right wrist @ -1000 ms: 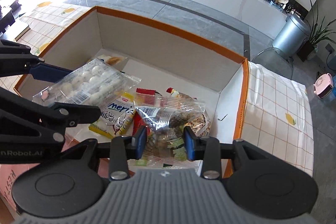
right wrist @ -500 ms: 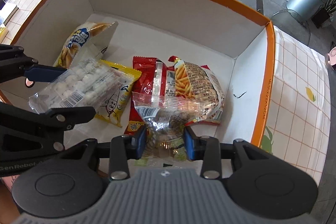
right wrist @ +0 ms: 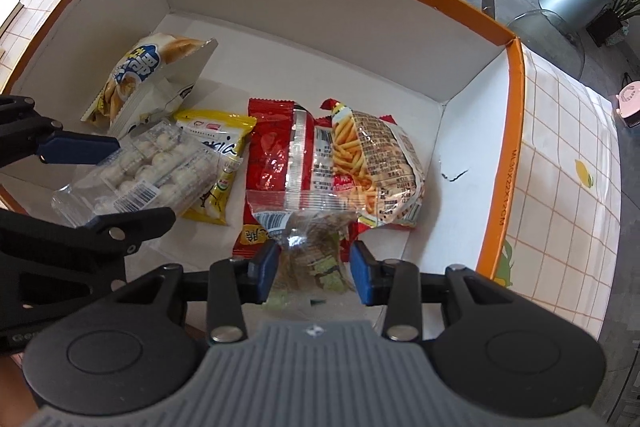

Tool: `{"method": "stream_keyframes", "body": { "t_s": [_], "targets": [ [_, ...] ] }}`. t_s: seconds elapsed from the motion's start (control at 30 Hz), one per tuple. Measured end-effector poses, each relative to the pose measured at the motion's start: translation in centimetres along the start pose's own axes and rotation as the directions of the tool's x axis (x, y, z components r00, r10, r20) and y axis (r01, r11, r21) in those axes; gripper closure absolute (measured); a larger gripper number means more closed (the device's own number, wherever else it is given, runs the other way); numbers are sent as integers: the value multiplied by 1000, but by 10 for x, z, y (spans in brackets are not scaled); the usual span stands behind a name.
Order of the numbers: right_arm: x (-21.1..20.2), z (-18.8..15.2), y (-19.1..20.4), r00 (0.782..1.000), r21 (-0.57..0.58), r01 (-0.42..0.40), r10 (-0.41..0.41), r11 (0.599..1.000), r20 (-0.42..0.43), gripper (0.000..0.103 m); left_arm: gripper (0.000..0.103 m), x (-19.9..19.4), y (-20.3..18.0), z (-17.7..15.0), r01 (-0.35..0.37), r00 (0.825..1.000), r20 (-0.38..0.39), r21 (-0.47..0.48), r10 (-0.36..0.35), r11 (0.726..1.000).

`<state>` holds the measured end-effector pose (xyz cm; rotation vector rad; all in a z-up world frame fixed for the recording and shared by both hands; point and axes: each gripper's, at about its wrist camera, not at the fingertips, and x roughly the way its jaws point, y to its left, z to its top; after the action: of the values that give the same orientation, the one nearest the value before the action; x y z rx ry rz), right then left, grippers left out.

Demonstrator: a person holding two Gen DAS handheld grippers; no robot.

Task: Organize snacks
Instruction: 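Lower both tools into the box and open them to drop the packs, then withdraw both tools from the box back over the remaining snacks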

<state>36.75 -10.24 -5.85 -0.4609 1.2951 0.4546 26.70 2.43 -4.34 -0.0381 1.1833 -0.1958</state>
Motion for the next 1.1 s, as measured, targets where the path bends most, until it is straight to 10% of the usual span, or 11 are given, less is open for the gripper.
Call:
{"method": "stream_keyframes", "body": {
  "t_s": [0.6, 1.1],
  "targets": [
    [-64, -30, 21, 989, 4, 68, -68, 998, 131, 32, 20, -85, -13, -26, -11, 986, 167, 1, 11, 1000],
    [-124, -117, 49, 940, 98, -53, 17, 994, 340, 24, 15, -160, -32, -97, -54, 931, 361, -7, 53, 999]
  ]
}}
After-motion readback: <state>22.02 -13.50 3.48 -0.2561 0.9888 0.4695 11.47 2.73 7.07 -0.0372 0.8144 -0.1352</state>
